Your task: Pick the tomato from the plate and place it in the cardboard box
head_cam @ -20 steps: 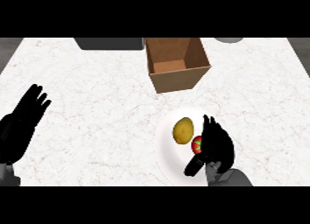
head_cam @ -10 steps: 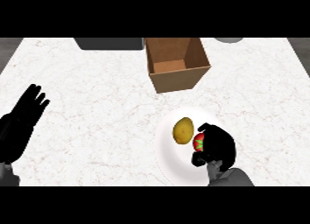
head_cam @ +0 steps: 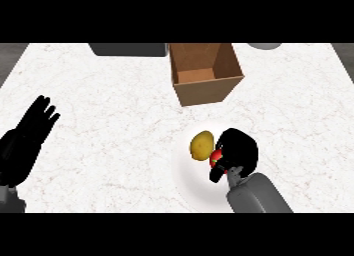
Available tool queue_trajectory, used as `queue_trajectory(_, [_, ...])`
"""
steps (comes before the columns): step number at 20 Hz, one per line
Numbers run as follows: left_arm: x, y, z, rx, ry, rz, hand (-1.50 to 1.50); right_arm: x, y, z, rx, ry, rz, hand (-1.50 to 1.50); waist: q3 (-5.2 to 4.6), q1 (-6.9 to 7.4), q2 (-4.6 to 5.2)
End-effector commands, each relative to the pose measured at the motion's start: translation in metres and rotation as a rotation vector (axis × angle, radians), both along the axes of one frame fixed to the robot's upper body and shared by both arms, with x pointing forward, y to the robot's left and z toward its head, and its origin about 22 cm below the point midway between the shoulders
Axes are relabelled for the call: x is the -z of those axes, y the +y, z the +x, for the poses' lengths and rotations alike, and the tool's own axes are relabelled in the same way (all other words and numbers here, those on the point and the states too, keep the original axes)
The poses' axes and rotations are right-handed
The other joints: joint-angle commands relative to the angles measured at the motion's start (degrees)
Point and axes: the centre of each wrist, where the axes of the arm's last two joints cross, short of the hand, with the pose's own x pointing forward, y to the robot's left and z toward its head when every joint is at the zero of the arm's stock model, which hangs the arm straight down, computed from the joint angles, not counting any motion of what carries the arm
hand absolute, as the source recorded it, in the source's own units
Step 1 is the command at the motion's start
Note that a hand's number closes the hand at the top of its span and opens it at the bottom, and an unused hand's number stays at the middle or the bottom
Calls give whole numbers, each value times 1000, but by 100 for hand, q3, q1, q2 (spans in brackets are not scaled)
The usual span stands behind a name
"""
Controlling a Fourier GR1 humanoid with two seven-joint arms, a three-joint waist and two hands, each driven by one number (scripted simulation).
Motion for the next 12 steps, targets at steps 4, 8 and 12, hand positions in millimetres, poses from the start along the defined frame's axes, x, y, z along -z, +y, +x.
queue_trajectory(4, [-16,-31,20,126,-51,1,0,-63,47,63,11,-71,-44,150,2,858,236])
queue_trajectory(8, [-20,-42,26,179,-51,0,0,-75,55,87,51,-96,-59,150,-1,1070,287])
queue_trajectory(12, [-21,-50,33,182,-53,0,0,-106,71,110,81,-152,-120,150,-13,1032,263])
